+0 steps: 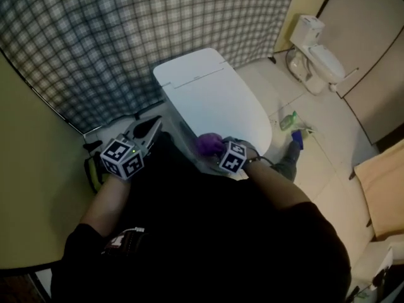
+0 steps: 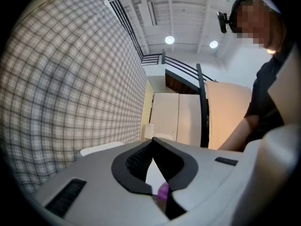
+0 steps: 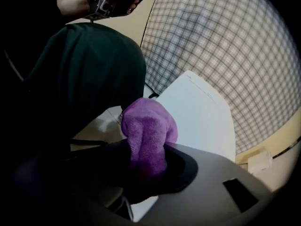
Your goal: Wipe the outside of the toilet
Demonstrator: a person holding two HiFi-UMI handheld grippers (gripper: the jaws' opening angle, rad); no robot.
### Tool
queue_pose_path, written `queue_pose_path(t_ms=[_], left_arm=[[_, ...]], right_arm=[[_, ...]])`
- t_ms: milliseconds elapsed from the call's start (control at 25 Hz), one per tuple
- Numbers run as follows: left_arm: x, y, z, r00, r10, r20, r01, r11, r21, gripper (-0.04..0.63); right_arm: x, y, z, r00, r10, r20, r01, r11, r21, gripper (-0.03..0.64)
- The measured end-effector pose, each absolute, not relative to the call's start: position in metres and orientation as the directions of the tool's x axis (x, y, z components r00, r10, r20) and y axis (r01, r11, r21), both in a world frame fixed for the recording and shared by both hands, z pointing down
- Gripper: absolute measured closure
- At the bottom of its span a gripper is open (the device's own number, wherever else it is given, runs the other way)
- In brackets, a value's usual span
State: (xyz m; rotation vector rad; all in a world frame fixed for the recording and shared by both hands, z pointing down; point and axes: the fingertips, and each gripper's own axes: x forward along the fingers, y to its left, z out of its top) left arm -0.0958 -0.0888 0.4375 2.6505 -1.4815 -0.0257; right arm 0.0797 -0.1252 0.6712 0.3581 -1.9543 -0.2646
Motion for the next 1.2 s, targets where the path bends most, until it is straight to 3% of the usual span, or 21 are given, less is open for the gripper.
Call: queue_pose_path(t_ms=[440, 640, 880, 1000, 1200], left_arm=[[-0.042, -0.072, 0.417, 0.610, -0.792, 0.006, -0.791, -0.609, 0.061, 0.591], [-0.027, -0.071, 0.418, 0.622, -0.783, 0.019, -0.782, -0.621, 0.047, 0.591], [-0.035, -0.088, 0.434, 0.612, -0.789, 0.057, -0.791, -0.608, 0.071, 0.591], [-0.043, -0.102, 0.445, 0.602, -0.794, 0.082, -0.798, -0.596, 0.086, 0.591], [-0.053, -0.135, 0.464, 0.573, -0.811, 0.117, -0.819, -0.561, 0.123, 0.591]], right_arm=[[0.205, -0.089, 0.693, -0.283, -0.389, 0.876, -0.141, 0.921, 0.363, 0.505], [0.267, -0.118, 0.698, -0.225, -0.396, 0.890, -0.354, 0.885, 0.304, 0.503], [0.301, -0.164, 0.705, -0.370, -0.330, 0.869, -0.634, 0.773, 0.023, 0.497], [0.305, -0.172, 0.707, -0.439, -0.229, 0.869, -0.653, 0.746, -0.133, 0.489], [0.320, -0.200, 0.704, -0.480, -0.182, 0.858, -0.638, 0.744, -0.199, 0.491]])
